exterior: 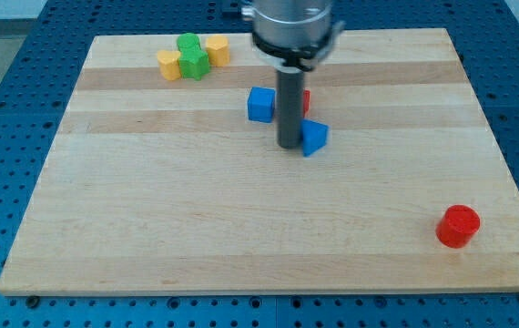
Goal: Place the blue blocks red star in a diagonal line
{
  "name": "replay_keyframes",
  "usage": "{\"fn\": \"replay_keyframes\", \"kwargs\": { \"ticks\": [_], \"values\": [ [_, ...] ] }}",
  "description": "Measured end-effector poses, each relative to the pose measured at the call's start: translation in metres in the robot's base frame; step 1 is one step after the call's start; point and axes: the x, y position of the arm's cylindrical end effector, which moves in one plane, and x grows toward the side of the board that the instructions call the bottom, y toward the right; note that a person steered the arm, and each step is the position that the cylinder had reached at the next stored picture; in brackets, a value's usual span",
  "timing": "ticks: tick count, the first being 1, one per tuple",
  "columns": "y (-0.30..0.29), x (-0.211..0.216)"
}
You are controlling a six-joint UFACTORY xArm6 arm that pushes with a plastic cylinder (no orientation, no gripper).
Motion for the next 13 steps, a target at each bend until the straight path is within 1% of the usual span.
{"fn": "replay_keyframes", "kwargs": {
  "ticks": [1,2,3,4,5,6,7,8,9,10,11,12,13],
  "values": [
    [0.047,0.031],
    [0.013,-0.022],
    [-0.007,-0.06],
    [0.055,-0.056],
    [0.074,-0.019],
    [0.07,0.004],
    [0.066,-0.012],
    [0.029,-0.027],
    [0.066,0.014],
    [0.071,0.032],
    [0.043,0.01],
    [0.006,0.036],
    [-0.01,0.061]
  ]
}}
